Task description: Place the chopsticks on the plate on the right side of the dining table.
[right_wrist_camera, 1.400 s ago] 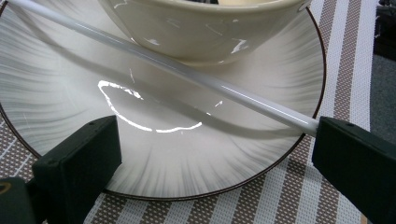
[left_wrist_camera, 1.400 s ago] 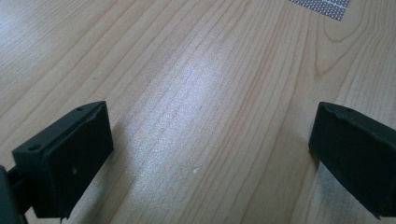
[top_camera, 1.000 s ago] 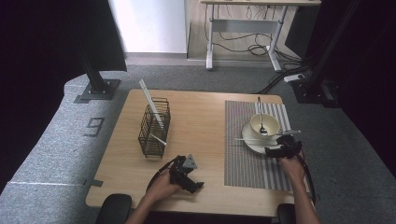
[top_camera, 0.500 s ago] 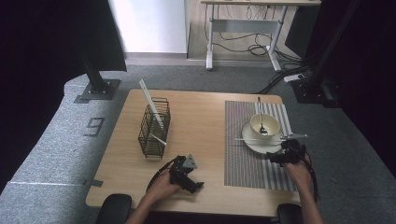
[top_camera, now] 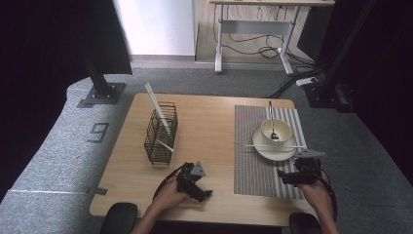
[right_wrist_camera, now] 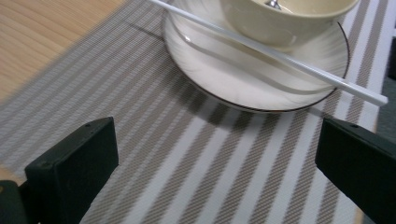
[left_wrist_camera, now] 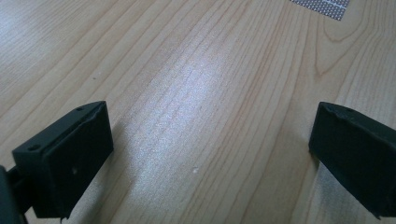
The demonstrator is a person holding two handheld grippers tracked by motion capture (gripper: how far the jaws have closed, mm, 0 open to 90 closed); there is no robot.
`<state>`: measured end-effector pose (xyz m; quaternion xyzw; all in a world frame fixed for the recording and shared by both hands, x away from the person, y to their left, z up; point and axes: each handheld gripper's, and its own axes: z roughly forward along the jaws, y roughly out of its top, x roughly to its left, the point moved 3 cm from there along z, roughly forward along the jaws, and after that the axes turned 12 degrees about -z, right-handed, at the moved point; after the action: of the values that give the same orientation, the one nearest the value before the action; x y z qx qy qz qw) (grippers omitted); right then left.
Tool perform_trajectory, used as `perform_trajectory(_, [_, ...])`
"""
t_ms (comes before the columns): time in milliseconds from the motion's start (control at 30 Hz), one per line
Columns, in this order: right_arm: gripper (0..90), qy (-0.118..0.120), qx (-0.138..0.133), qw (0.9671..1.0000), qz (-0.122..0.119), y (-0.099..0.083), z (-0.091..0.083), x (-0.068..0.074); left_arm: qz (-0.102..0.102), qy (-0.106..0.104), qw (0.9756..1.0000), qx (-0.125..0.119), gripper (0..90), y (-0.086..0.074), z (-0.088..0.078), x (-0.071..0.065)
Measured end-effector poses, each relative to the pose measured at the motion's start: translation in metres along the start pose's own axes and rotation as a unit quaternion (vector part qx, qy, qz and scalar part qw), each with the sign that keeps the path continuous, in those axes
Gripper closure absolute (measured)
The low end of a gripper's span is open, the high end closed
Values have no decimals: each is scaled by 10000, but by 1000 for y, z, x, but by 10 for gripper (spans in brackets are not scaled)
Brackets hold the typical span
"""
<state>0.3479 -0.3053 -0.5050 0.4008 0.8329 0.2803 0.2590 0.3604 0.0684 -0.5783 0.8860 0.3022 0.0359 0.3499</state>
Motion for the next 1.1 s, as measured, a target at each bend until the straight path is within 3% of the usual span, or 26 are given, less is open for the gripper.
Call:
perform_trajectory(167, [0,-137,-203,9997,12,4,-13,9,1,0,10000,-1,0,0,0,0])
perform_trajectory(367, [0,107,-290,9995,-13,19,-22,25,0,0,10000,2,0,0,0,0])
perform_trajectory(500, [0,415,-345,9983,-222,38,-21,42,-14,4,10000,-2,0,0,0,0])
perform_trajectory(667, [0,596,-228,9971,-411,55,-16,55,-9,5,10000,6,0,0,0,0])
perform_trajectory(1100, [0,835,-237,9924,-873,101,-10,74,-8,4,10000,8,0,0,0,0])
